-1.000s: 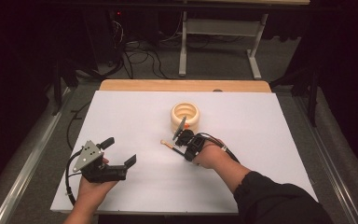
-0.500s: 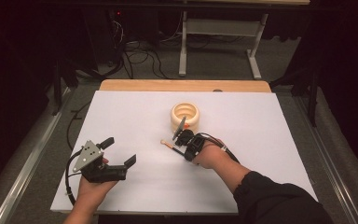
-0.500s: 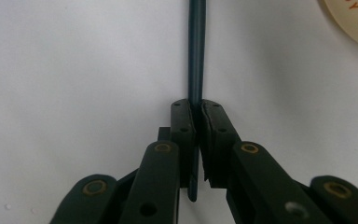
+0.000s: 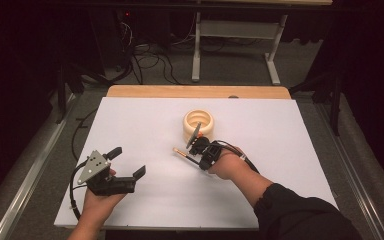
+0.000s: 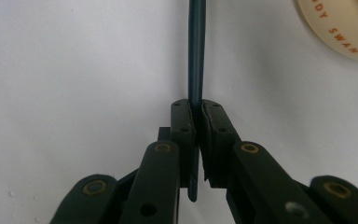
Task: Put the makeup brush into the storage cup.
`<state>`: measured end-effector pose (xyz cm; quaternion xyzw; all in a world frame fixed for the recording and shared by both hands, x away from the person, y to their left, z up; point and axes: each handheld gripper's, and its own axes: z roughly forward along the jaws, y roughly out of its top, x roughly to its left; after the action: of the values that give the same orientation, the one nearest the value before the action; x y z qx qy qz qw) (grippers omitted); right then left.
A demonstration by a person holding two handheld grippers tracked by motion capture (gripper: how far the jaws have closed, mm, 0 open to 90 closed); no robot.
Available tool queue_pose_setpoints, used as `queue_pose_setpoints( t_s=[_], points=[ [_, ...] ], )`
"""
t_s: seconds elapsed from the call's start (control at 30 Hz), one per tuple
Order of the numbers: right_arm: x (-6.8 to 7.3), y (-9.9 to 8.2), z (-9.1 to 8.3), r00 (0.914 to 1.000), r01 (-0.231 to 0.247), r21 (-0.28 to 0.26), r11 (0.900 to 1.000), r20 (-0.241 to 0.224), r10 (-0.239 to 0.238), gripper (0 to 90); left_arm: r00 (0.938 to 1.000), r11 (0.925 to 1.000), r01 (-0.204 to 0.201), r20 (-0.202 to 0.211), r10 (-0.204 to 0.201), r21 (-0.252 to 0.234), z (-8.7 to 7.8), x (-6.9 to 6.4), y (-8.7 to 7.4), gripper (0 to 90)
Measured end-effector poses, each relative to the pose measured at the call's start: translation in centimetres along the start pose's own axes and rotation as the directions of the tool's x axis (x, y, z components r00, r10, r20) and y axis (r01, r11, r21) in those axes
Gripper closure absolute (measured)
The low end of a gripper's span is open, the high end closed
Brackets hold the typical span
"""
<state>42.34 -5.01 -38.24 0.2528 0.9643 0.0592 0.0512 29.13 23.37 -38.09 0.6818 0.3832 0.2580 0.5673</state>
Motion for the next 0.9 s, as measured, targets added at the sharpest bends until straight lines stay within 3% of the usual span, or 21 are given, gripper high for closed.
queue_pose_setpoints(
  t_s=[0.43,0.9],
  points=[
    [-0.5,-2.1,-1.2,0.9999,-0.006,-0.002,1.0,0.016,0.006,86.9,1.0,1.0,-0.002,-0.001,0.002,0.001,0.0,-0.1,0.0,0.0],
    [-1.6,-5.8,-2.1,0.9982,-0.055,-0.004,0.9985,0.026,0.055,86.9,1.0,0.9999,-0.009,-0.001,0.009,0.009,0.1,-0.1,0.0,0.0]
  ],
)
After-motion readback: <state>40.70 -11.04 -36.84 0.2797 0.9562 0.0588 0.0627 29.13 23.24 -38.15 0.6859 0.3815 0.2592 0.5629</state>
